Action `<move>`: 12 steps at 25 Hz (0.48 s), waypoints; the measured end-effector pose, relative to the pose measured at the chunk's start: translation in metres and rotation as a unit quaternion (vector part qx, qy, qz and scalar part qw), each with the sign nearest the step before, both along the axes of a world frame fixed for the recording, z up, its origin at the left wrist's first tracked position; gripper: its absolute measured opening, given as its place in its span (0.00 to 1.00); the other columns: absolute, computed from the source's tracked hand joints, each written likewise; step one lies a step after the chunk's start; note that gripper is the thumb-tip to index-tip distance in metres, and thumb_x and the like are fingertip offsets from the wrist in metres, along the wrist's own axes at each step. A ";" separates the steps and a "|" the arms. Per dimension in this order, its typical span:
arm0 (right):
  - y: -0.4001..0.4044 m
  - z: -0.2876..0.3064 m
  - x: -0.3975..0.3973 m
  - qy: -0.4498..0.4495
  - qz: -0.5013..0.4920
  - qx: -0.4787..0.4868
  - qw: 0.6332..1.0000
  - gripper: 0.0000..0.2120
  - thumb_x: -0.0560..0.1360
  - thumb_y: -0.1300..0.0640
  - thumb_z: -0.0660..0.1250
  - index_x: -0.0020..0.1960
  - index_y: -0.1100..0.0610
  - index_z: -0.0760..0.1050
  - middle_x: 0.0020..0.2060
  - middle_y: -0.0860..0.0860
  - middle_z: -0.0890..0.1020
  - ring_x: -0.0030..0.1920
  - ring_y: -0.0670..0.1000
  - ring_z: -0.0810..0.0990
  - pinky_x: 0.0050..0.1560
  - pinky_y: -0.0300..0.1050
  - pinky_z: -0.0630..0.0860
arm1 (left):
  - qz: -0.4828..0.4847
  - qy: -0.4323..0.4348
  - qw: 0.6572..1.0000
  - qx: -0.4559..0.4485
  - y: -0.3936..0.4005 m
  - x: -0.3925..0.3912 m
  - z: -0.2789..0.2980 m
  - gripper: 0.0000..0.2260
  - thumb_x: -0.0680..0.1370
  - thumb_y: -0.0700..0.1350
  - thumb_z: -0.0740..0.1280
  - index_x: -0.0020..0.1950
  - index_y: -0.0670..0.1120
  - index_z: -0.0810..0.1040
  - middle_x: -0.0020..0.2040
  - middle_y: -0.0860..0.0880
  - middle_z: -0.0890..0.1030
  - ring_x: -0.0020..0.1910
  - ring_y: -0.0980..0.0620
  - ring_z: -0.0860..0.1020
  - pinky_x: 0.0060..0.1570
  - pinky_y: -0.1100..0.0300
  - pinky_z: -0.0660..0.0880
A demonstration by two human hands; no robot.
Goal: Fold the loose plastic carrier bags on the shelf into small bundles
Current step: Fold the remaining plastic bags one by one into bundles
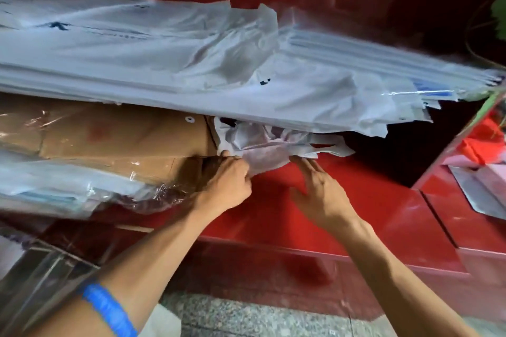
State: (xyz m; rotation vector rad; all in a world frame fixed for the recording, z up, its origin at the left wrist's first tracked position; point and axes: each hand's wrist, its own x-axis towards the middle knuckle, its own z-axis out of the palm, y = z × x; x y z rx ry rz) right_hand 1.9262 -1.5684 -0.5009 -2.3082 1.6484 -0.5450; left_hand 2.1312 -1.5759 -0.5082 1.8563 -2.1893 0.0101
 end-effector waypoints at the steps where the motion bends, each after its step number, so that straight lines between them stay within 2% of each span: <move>1: -0.001 -0.001 -0.001 -0.009 -0.004 0.001 1.000 0.28 0.75 0.54 0.65 0.74 0.48 0.64 0.70 0.48 0.71 0.58 0.57 0.78 0.51 0.49 0.75 | -0.079 0.036 0.994 0.059 0.007 -0.008 0.004 0.09 0.73 0.46 0.66 0.33 0.46 0.75 0.36 0.46 0.81 0.40 0.46 0.80 0.39 0.54 0.75; 3: -0.005 -0.005 -0.007 -0.015 -0.015 0.012 1.000 0.21 0.78 0.51 0.63 0.70 0.50 0.70 0.65 0.50 0.76 0.54 0.59 0.80 0.53 0.48 0.73 | -0.199 0.100 0.955 0.194 0.025 -0.025 0.011 0.16 0.75 0.50 0.69 0.30 0.45 0.74 0.29 0.51 0.78 0.29 0.53 0.76 0.33 0.54 0.74; 4: -0.004 -0.008 -0.012 0.008 -0.018 0.029 0.999 0.18 0.78 0.48 0.63 0.67 0.50 0.73 0.62 0.51 0.78 0.55 0.60 0.79 0.55 0.49 0.72 | -0.227 0.107 0.950 0.186 0.030 -0.031 0.011 0.17 0.75 0.52 0.69 0.29 0.45 0.74 0.28 0.52 0.76 0.27 0.55 0.73 0.33 0.54 0.72; 5: -0.001 -0.011 -0.016 0.049 -0.012 0.046 0.998 0.18 0.78 0.45 0.62 0.64 0.50 0.75 0.60 0.51 0.79 0.56 0.59 0.78 0.57 0.51 0.72 | -0.246 0.113 0.954 0.131 0.030 -0.035 0.010 0.16 0.75 0.53 0.69 0.31 0.46 0.76 0.30 0.53 0.77 0.30 0.56 0.73 0.35 0.55 0.72; 6: 0.004 -0.014 -0.021 0.089 -0.001 0.065 0.994 0.20 0.76 0.41 0.60 0.63 0.49 0.75 0.59 0.50 0.78 0.57 0.59 0.77 0.59 0.52 0.71 | -0.246 0.104 0.962 0.053 0.025 -0.036 0.005 0.12 0.75 0.53 0.68 0.36 0.48 0.79 0.38 0.54 0.80 0.38 0.56 0.75 0.41 0.55 0.73; 7: 0.009 -0.017 -0.025 0.114 0.014 0.081 0.990 0.24 0.73 0.39 0.59 0.64 0.47 0.75 0.60 0.48 0.76 0.58 0.57 0.76 0.60 0.53 0.70 | -0.232 0.073 0.970 0.005 0.019 -0.034 0.000 0.08 0.74 0.53 0.67 0.45 0.50 0.82 0.50 0.53 0.80 0.50 0.55 0.76 0.50 0.54 0.73; 8: 0.013 -0.019 -0.028 0.114 0.025 0.091 0.989 0.26 0.71 0.38 0.58 0.65 0.47 0.75 0.59 0.47 0.75 0.59 0.56 0.75 0.61 0.52 0.70 | -0.202 0.019 0.979 0.010 0.011 -0.030 -0.004 0.12 0.74 0.53 0.66 0.56 0.52 0.81 0.61 0.53 0.76 0.61 0.52 0.72 0.59 0.51 0.70; 9: 0.016 -0.018 -0.031 0.103 0.028 0.098 0.989 0.25 0.71 0.40 0.60 0.64 0.47 0.75 0.59 0.47 0.75 0.59 0.55 0.74 0.62 0.52 0.70 | -0.176 -0.034 0.983 0.033 0.005 -0.026 -0.009 0.18 0.74 0.54 0.65 0.63 0.54 0.77 0.67 0.54 0.72 0.67 0.50 0.68 0.62 0.50 0.66; 10: 0.017 -0.017 -0.037 0.091 0.022 0.098 0.991 0.21 0.72 0.43 0.64 0.62 0.48 0.76 0.59 0.46 0.75 0.59 0.55 0.74 0.61 0.51 0.70 | -0.171 -0.043 0.982 0.069 0.000 -0.024 -0.012 0.20 0.75 0.55 0.64 0.66 0.54 0.74 0.67 0.55 0.71 0.68 0.50 0.68 0.64 0.50 0.65; 12: 0.022 -0.013 -0.052 0.112 -0.025 0.079 0.990 0.14 0.74 0.48 0.67 0.58 0.48 0.77 0.59 0.45 0.76 0.61 0.53 0.73 0.59 0.50 0.70 | -0.200 0.060 0.970 0.123 -0.002 -0.028 -0.004 0.20 0.78 0.57 0.63 0.68 0.53 0.75 0.64 0.55 0.76 0.63 0.52 0.73 0.63 0.55 0.69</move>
